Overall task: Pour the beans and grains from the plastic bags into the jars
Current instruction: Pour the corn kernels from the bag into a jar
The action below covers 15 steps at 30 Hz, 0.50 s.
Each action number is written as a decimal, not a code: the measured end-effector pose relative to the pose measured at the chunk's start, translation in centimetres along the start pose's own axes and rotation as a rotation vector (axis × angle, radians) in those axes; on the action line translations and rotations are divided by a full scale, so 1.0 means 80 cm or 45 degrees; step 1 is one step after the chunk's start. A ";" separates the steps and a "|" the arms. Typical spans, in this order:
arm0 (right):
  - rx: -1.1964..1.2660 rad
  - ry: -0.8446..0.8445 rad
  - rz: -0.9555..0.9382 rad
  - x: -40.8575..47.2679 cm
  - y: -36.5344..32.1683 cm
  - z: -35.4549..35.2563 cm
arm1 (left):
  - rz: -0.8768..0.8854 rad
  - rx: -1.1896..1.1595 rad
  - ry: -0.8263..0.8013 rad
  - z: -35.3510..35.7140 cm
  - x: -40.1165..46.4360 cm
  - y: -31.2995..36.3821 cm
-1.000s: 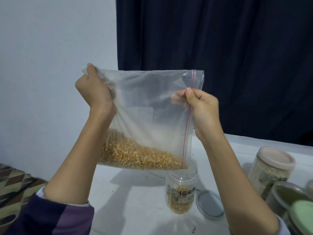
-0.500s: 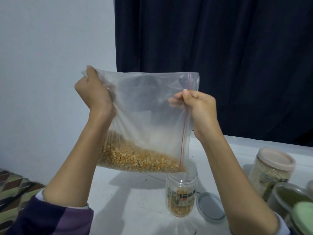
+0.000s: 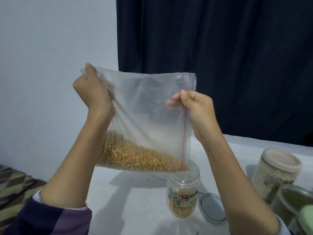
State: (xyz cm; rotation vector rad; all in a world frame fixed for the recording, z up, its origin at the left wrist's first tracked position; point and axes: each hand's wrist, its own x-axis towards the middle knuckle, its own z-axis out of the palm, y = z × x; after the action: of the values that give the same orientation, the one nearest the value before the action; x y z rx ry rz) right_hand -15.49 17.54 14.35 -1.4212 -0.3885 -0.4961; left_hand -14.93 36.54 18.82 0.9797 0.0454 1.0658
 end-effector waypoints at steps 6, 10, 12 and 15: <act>0.025 0.032 -0.020 0.000 0.002 -0.003 | -0.015 -0.008 -0.008 0.000 0.002 -0.004; 0.027 0.008 -0.013 0.001 -0.001 -0.007 | -0.014 -0.036 -0.024 0.000 0.004 -0.007; 0.014 -0.033 -0.004 0.001 -0.002 -0.006 | -0.020 -0.019 -0.015 0.000 0.005 -0.007; 0.028 0.051 -0.041 0.002 -0.001 -0.006 | -0.017 -0.042 -0.042 0.000 0.005 -0.006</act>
State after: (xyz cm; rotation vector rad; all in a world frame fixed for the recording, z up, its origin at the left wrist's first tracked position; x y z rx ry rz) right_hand -15.40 17.04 14.46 -1.3833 -0.3841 -0.5440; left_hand -14.37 36.78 18.64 0.9652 0.0073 1.0352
